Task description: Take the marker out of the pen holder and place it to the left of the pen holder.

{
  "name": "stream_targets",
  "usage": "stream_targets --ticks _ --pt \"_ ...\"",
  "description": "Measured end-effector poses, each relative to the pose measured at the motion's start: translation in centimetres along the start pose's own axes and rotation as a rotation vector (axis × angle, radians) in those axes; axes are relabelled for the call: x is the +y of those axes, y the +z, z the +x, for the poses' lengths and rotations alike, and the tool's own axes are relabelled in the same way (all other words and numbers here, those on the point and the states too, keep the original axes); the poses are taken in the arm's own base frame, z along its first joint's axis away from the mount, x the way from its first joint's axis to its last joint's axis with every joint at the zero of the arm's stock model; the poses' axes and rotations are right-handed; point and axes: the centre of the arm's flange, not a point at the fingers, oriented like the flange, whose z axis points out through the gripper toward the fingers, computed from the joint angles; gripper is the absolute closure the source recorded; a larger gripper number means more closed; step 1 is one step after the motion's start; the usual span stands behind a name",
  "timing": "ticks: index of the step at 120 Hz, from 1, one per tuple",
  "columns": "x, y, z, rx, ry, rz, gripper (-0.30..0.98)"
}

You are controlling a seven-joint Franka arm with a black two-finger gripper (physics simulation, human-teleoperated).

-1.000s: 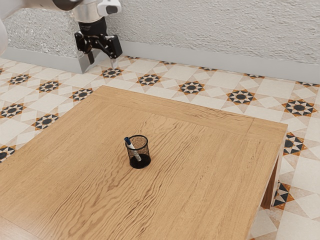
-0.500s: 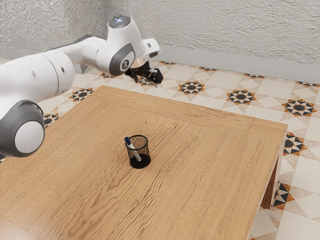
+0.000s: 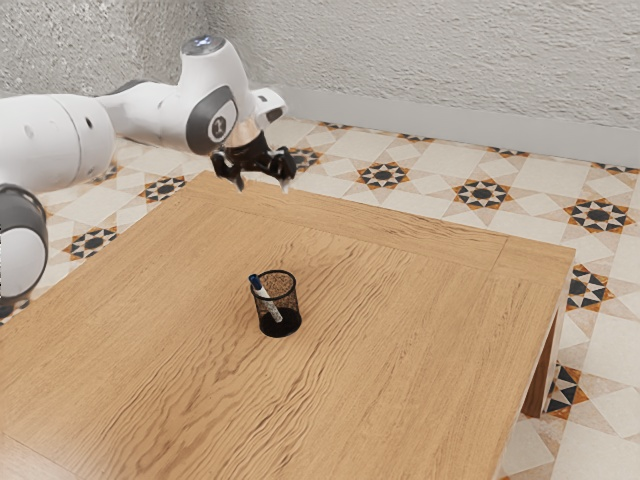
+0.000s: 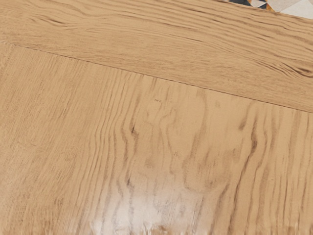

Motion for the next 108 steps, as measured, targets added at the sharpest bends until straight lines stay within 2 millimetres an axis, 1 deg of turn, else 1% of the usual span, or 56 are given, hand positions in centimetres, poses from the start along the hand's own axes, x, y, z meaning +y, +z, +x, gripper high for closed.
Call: stream_targets --ticks 2,5,20,25,38,48,56,64,70,79,90,102,108 --pt "-0.7 0.3 -0.2 -0.031 -0.024 -0.001 0.00" --pt "-1.3 0.6 -0.5 -0.074 -0.048 -0.001 0.00" --pt "-1.8 2.2 -2.7 -0.249 -0.036 0.048 0.00" --pt "-1.5 2.4 -3.3 -0.289 -0.009 0.064 0.00" --pt "0.4 2.5 -5.3 -0.361 0.102 0.107 0.00" --pt "2.6 1.8 -7.0 -0.390 0.185 0.109 0.00" --pt "3.3 1.0 -8.3 -0.417 0.213 0.098 0.00" --pt "3.4 1.0 -9.4 -0.455 0.219 0.078 0.00" --pt "3.2 1.7 -10.3 -0.491 0.221 0.068 0.00" --pt "3.1 1.9 -11.1 -0.517 0.236 0.053 0.00" --pt "3.0 1.7 -11.7 -0.523 0.262 0.017 0.00" --pt "2.7 2.5 -13.1 -0.547 0.290 -0.013 0.00" --pt "2.6 2.8 -13.5 -0.548 0.306 -0.025 0.00"
